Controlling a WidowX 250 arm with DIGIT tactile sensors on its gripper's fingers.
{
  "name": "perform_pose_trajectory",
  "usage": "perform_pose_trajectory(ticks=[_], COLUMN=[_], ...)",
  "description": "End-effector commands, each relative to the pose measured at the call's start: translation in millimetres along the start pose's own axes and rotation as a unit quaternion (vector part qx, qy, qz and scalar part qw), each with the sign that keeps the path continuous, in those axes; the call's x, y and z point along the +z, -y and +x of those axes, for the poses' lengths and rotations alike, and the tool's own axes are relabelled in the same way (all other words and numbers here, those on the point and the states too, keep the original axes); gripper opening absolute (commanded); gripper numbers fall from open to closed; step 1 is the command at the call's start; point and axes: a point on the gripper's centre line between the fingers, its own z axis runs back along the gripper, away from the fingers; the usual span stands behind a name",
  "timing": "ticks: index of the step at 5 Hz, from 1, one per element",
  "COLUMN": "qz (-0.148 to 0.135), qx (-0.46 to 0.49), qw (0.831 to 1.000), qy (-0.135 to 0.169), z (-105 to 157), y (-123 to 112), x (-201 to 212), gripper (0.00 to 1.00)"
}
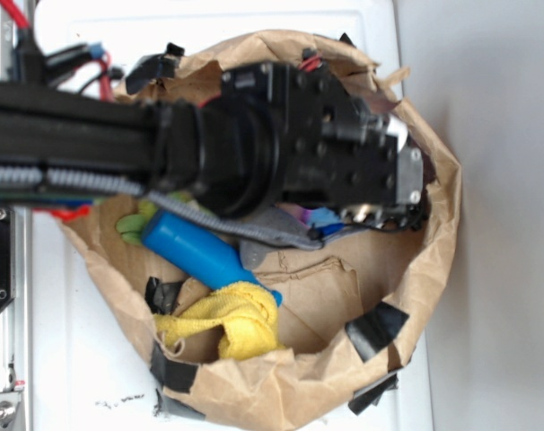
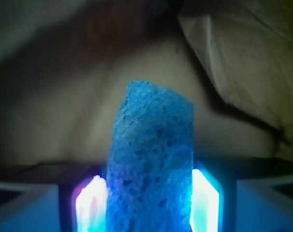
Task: Grab the blue sponge.
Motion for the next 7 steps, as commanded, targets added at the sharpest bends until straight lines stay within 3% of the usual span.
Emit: perform_pose_trajectory(ticks=[1,2,4,5,7], qz=[-0.084,-0.127,-0.141,-0.158,-0.158], qx=[-0.176,-0.262,-0.332,-0.333,-0.333], qw=[0.978,0.950,0.919,0.921,0.921], qy=[-0.079,-0.114,-0.156,-0.124,-0.124], z=[-4,-10,-8,-8,-8], y=[-34,-47,-41,-42,-42], x=[89,120,145,145,145], gripper=[0.00,0.00,0.00,0.00,0.00])
